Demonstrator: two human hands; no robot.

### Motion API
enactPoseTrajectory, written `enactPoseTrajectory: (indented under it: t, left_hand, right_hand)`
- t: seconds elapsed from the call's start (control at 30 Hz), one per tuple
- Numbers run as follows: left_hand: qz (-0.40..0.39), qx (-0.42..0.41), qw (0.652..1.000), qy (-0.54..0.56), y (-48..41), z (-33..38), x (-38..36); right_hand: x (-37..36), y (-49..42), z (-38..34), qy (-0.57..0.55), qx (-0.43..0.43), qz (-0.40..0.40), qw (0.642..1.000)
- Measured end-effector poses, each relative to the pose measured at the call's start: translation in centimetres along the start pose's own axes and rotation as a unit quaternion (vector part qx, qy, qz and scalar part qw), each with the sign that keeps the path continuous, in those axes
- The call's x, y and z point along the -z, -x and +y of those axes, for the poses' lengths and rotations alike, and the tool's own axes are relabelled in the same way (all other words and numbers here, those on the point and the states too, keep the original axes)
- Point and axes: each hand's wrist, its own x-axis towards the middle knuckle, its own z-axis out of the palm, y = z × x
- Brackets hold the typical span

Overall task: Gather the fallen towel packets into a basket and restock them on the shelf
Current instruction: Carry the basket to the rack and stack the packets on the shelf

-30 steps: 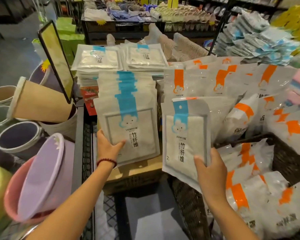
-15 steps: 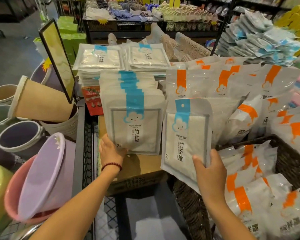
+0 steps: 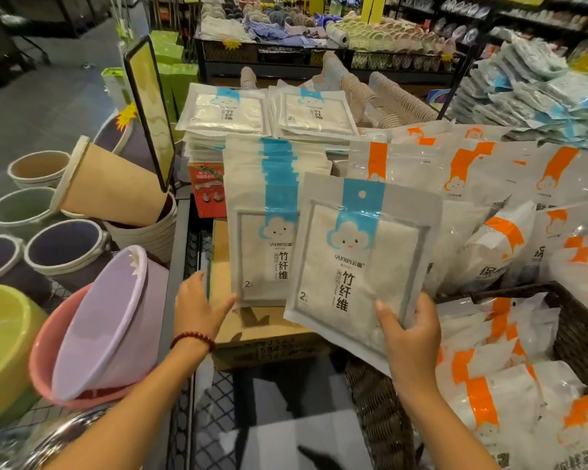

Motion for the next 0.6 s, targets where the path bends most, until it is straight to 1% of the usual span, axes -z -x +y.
enactPoseTrajectory:
  t: [0.07,0.1,0.17,0.27,0.3,0.37,0.5,0.6]
  left_hand:
    - [0.029,0.010,0.998,-0.051,0.9,-2.0,1.4]
    - [0.027,0.028,0.996,-0.077,1.4,-3.1,1.9]
    - [-0.011,0.081,0.992,-0.098,2.3,-4.7,2.3]
    - [-0.070,0.143,0.984,-0.085,3.6,-5.7,1.9]
    - [-0.074,0.153,0.982,-0.087,3.9,-5.9,1.7]
    - [-0.058,0.162,0.980,-0.102,4.2,-6.1,1.5]
    - [-0.020,0.146,0.980,-0.134,4.2,-6.0,1.3]
    - [-0.022,0.136,0.981,-0.134,4.4,-6.0,1.2]
  right_hand:
    - [-1.8,-0.7,0.6,-0.024,-0.027,-0.069,0.997]
    - [-2.9,-1.1,0.9,-0.024,-0.029,-0.093,0.995]
    - [-5.1,-2.0,1.4,-0.027,-0.016,-0.129,0.991]
    - [-8.3,-3.3,2.3,-0.063,-0.045,-0.173,0.982]
    - [-9.2,-3.7,2.9,-0.067,-0.061,-0.177,0.980]
    - [-10.7,-4.1,4.1,-0.032,-0.080,-0.169,0.982]
    - [-12.3,-4.3,5.7,0.126,-0.044,-0.126,0.983]
    - [-12.5,-4.2,6.0,0.184,-0.051,-0.083,0.978]
